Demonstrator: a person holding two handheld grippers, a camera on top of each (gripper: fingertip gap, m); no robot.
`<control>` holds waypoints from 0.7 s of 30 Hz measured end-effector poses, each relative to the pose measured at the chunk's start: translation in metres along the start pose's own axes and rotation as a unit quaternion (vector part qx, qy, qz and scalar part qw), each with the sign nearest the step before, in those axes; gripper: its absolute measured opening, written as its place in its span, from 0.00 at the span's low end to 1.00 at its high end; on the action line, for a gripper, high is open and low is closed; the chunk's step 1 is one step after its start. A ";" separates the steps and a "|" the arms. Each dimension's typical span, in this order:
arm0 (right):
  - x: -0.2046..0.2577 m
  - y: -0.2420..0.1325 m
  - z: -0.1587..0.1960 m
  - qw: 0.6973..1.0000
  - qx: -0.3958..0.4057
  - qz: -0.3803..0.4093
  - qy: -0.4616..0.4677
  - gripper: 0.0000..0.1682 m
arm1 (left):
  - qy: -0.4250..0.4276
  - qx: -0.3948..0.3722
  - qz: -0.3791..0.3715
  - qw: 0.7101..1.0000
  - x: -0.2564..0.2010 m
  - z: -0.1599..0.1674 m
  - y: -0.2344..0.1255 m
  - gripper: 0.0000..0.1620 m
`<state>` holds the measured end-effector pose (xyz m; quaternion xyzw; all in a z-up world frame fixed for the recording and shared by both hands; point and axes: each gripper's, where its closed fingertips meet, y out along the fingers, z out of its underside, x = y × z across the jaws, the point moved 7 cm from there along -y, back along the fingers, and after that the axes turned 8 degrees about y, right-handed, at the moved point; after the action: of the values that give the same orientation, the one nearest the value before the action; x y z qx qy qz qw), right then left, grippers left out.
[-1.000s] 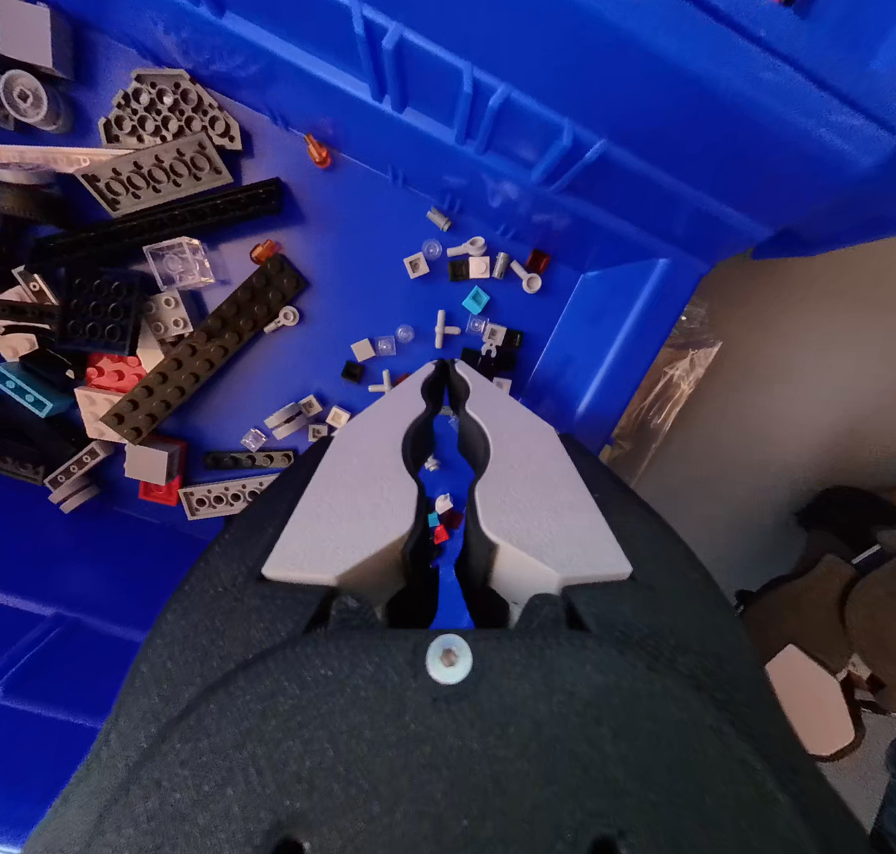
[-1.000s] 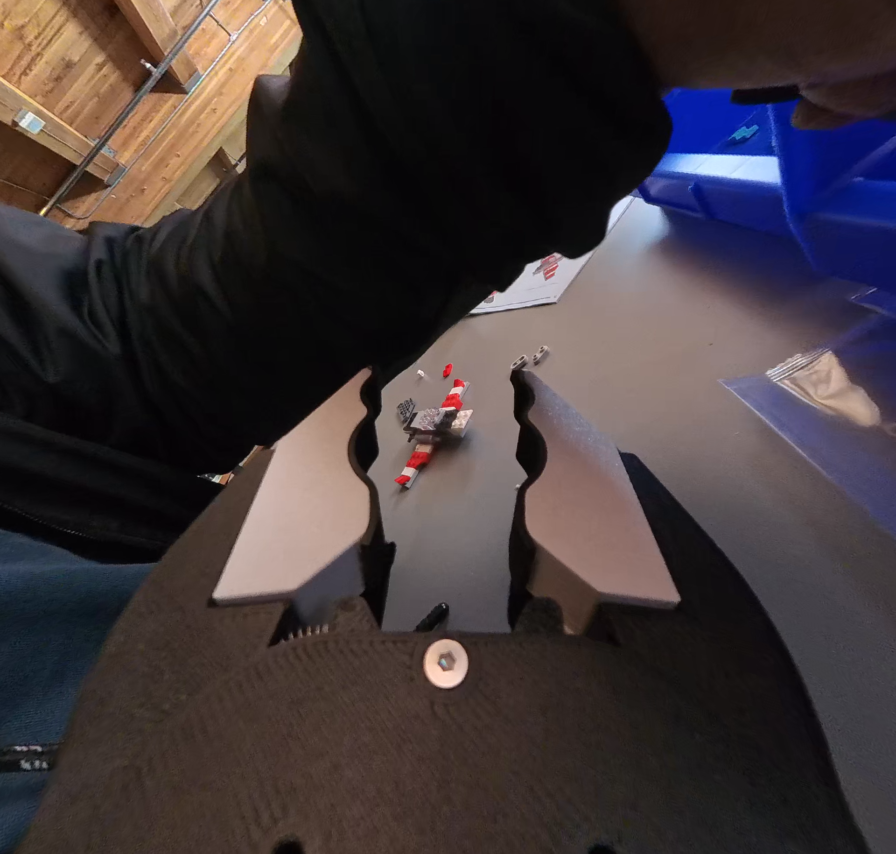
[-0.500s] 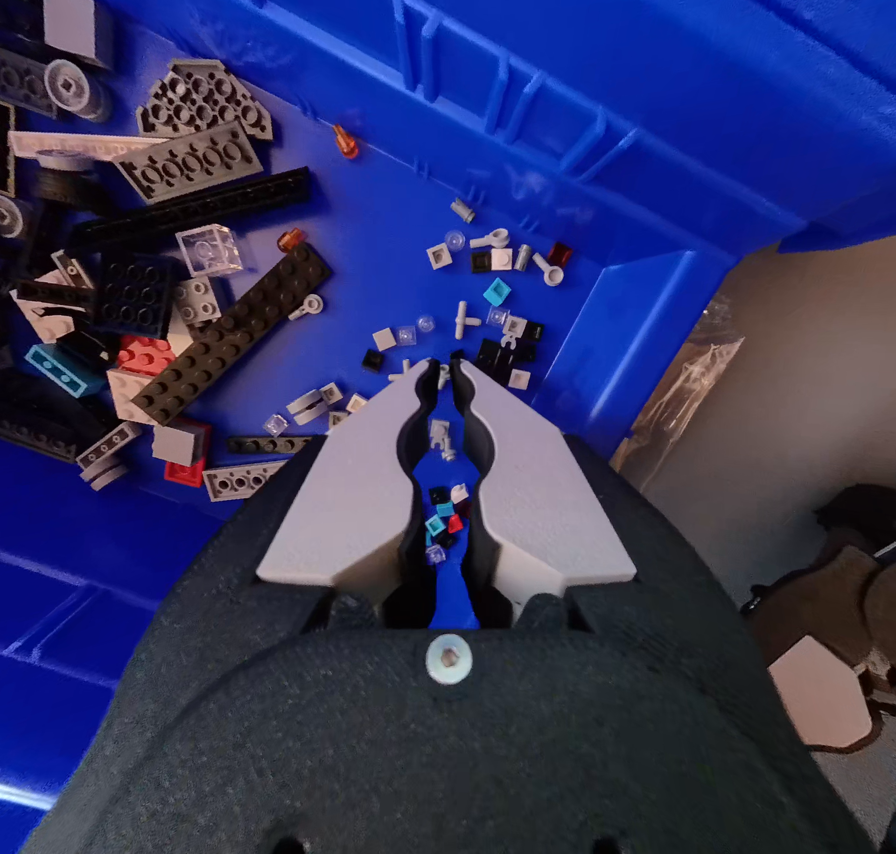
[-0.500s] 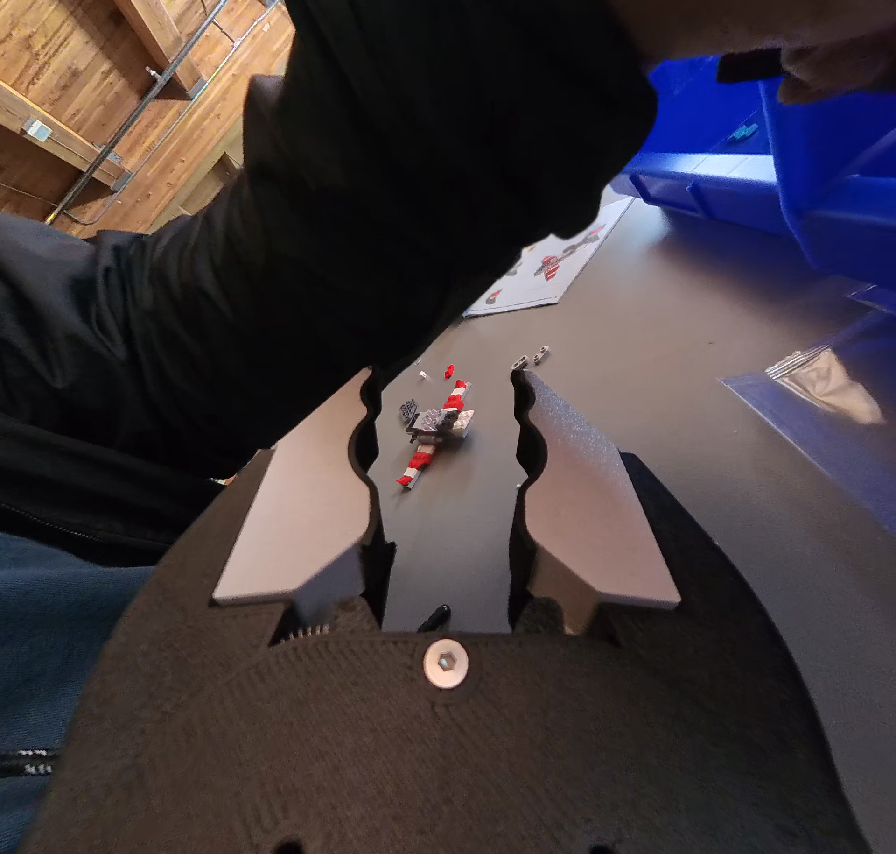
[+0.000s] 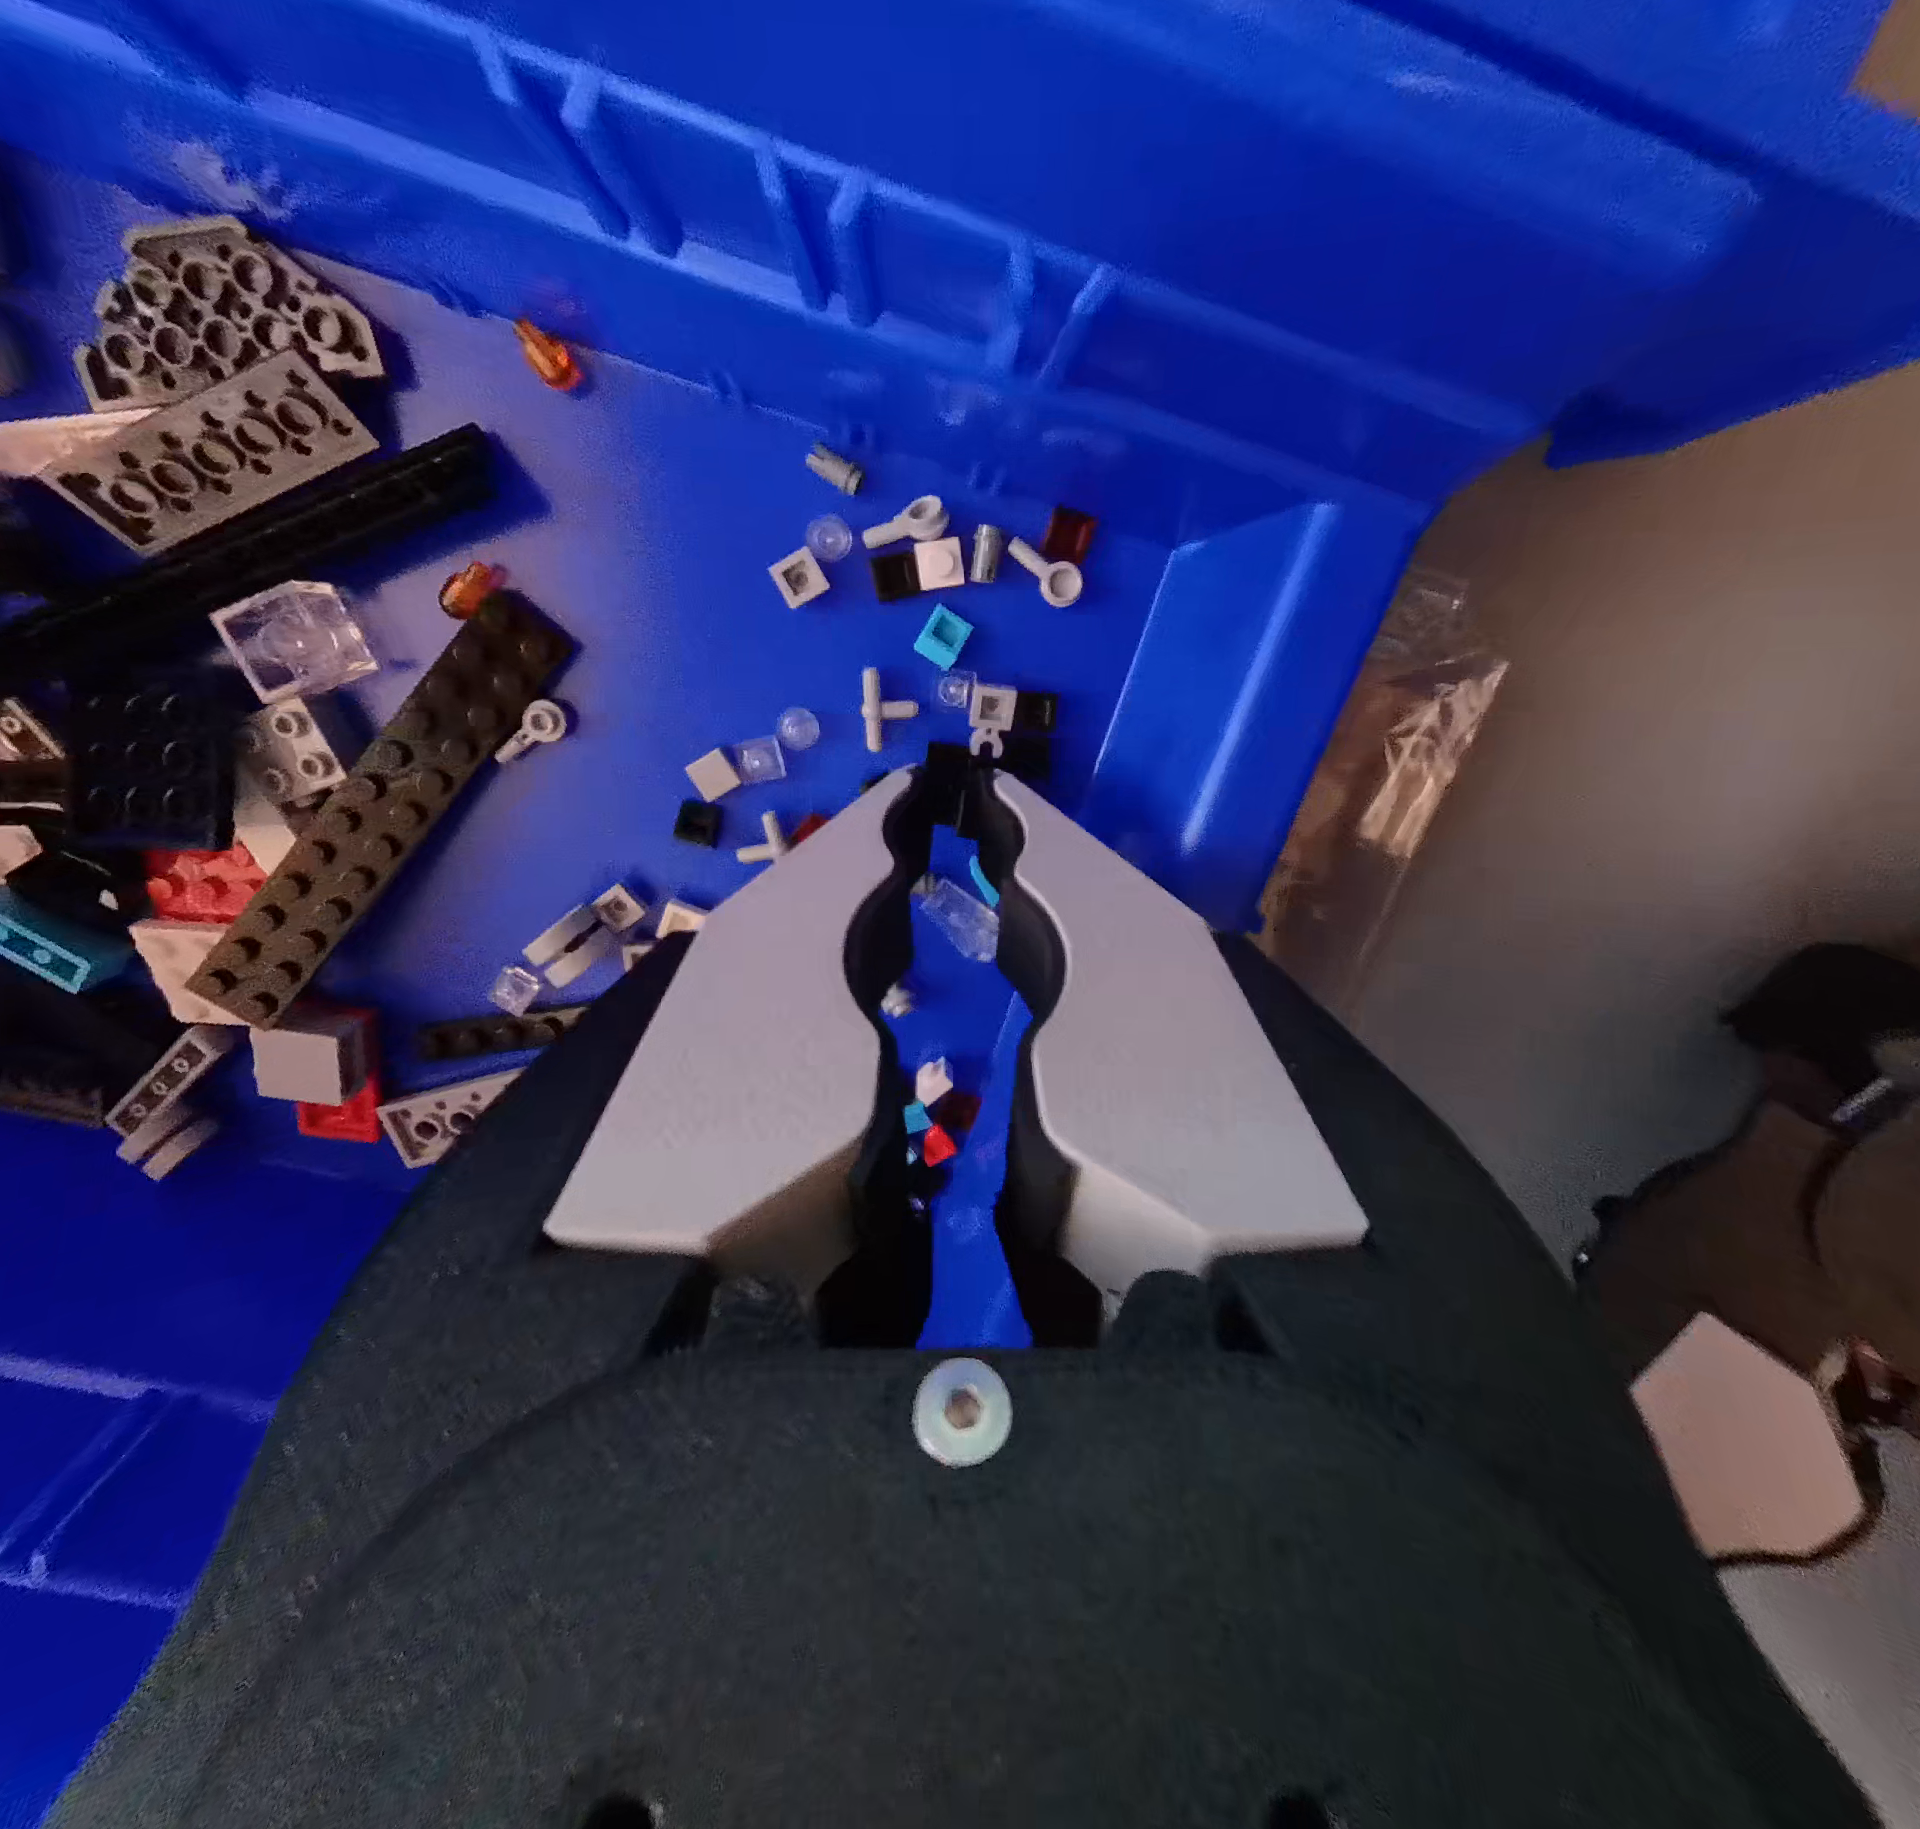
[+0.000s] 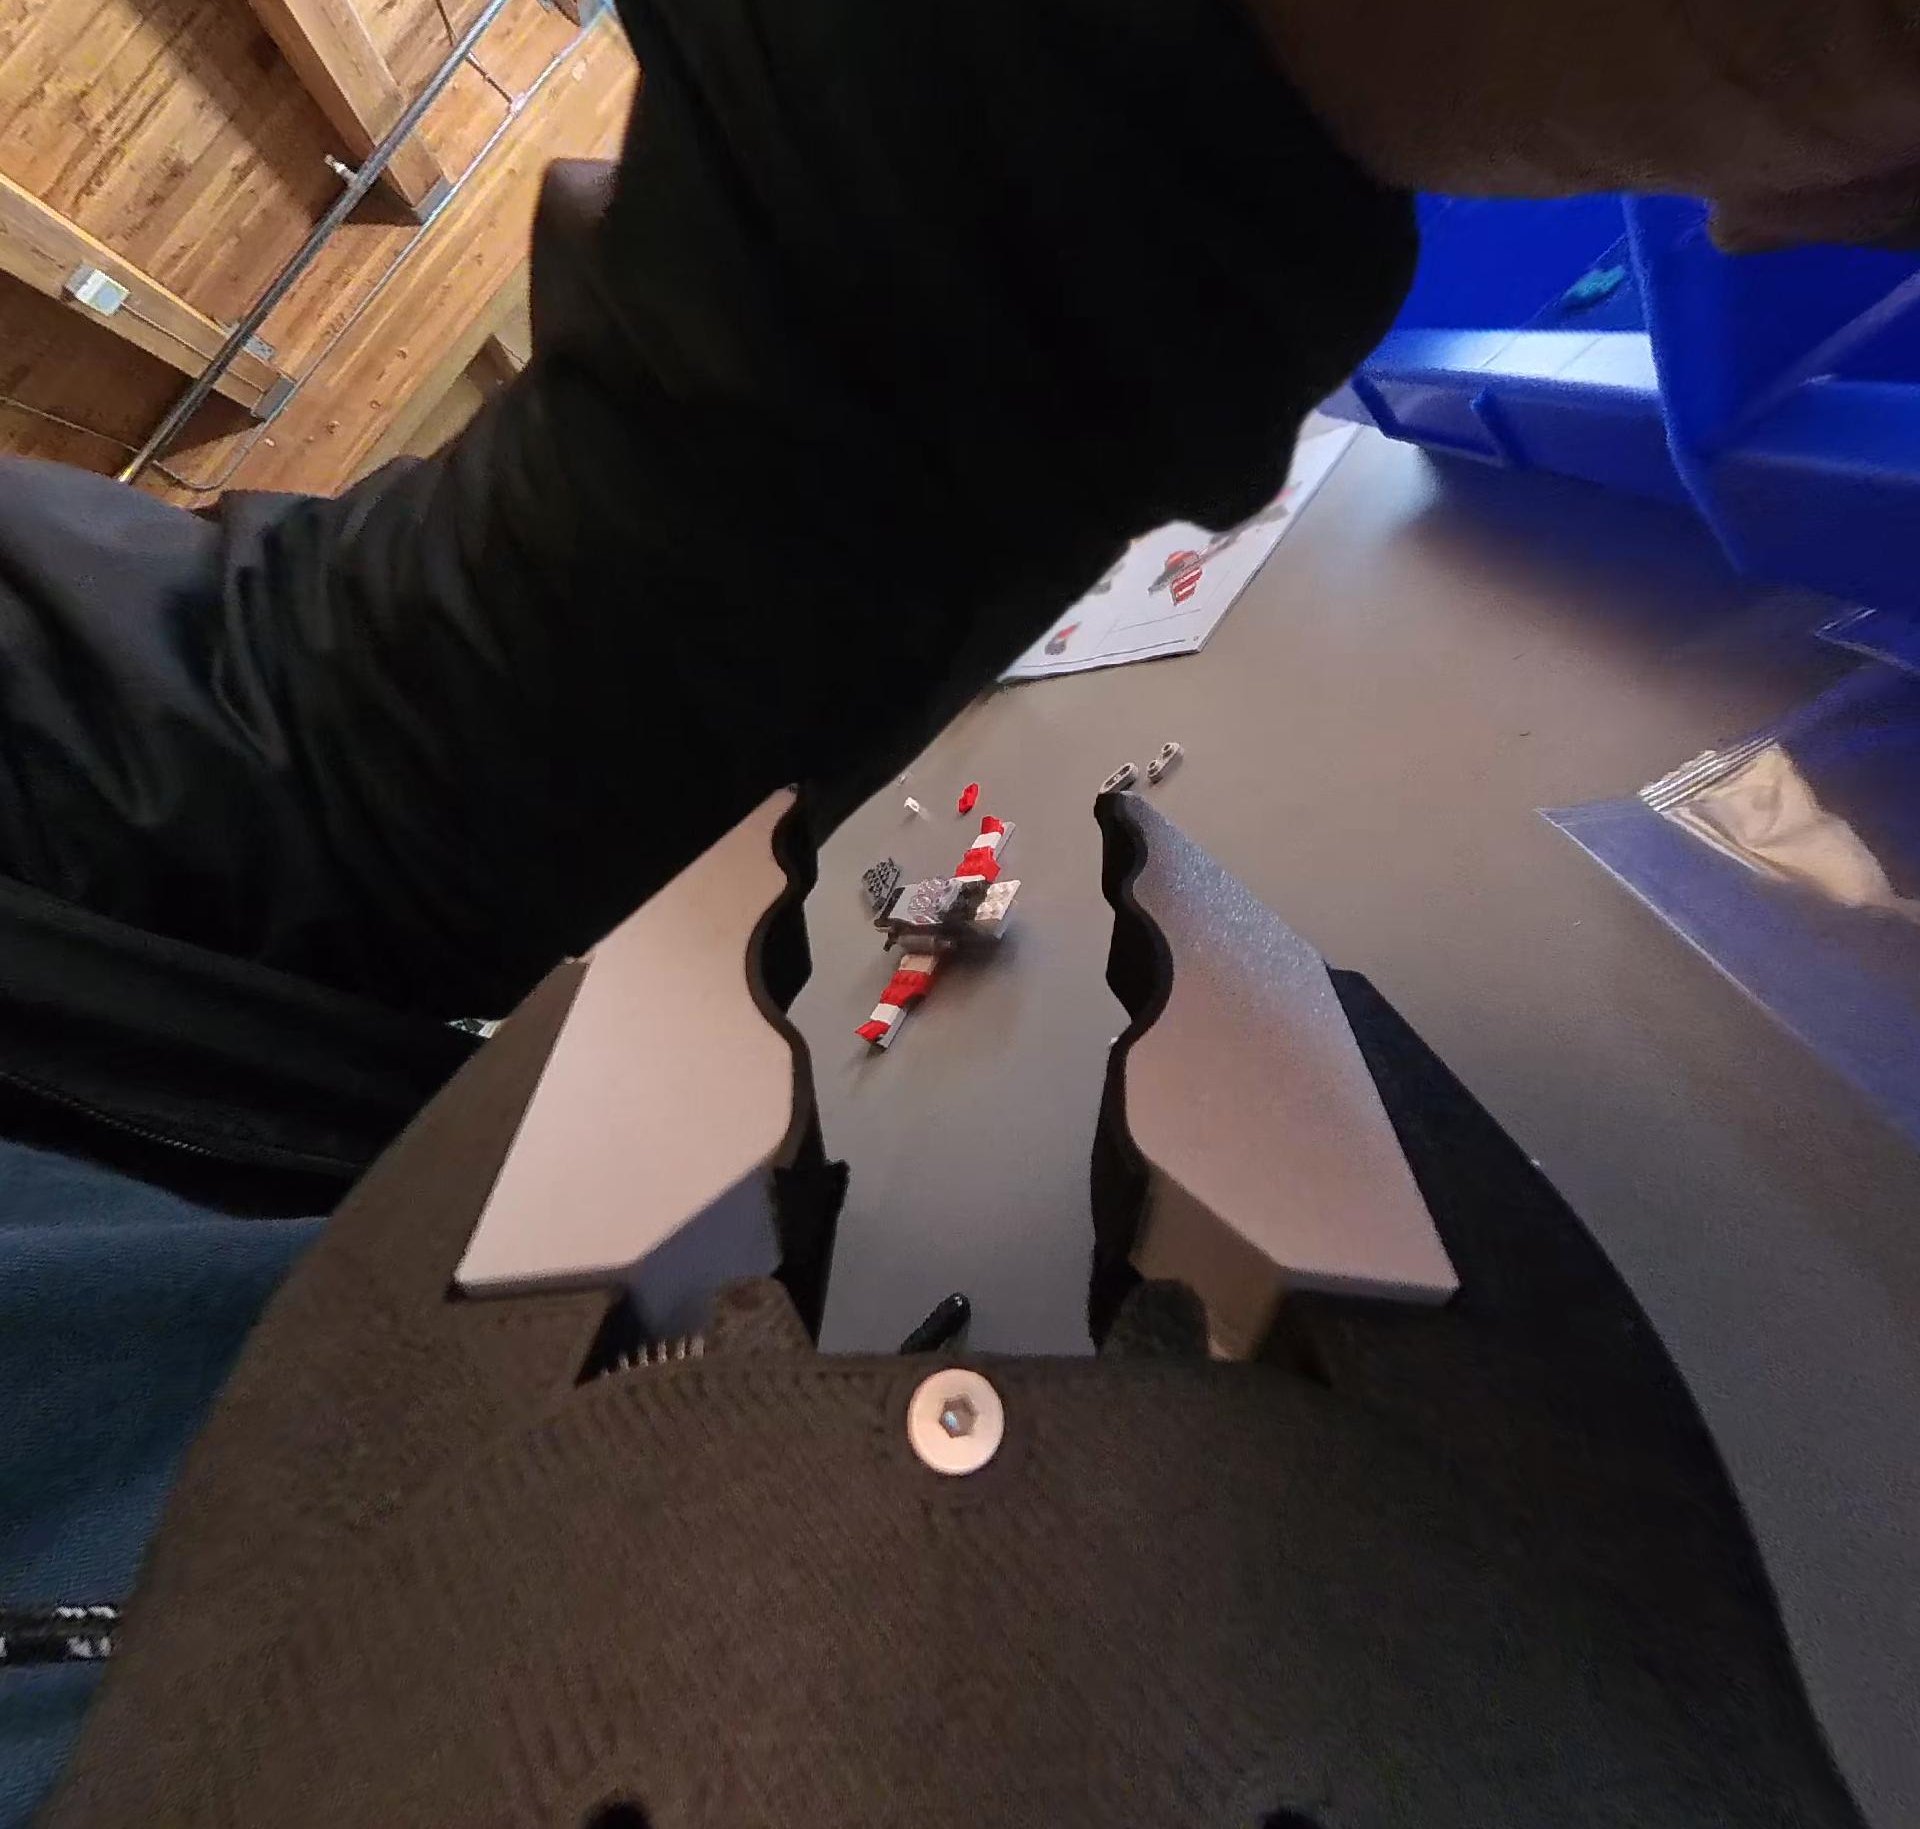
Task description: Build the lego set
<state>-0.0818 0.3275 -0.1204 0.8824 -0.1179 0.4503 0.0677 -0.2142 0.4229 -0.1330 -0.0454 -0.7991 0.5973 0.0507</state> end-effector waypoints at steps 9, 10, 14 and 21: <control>0.000 -0.001 0.000 1.000 -0.001 -0.001 0.003 0.33 | -0.018 0.008 -0.002 1.000 0.006 0.004 0.004 0.09; 0.000 -0.001 0.000 1.000 0.000 -0.001 0.003 0.33 | -0.023 0.008 -0.003 1.000 0.007 0.005 0.004 0.09; 0.000 -0.001 -0.001 1.000 -0.002 -0.003 0.004 0.33 | -0.044 0.006 -0.002 0.999 0.010 0.006 0.003 0.09; 0.000 -0.001 -0.001 1.000 -0.002 -0.003 0.004 0.33 | -0.047 0.009 -0.001 0.999 0.010 0.005 0.005 0.08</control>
<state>-0.0820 0.3290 -0.1203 0.8808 -0.1157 0.4535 0.0710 -0.2252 0.4204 -0.1388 -0.0159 -0.7952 0.6060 0.0143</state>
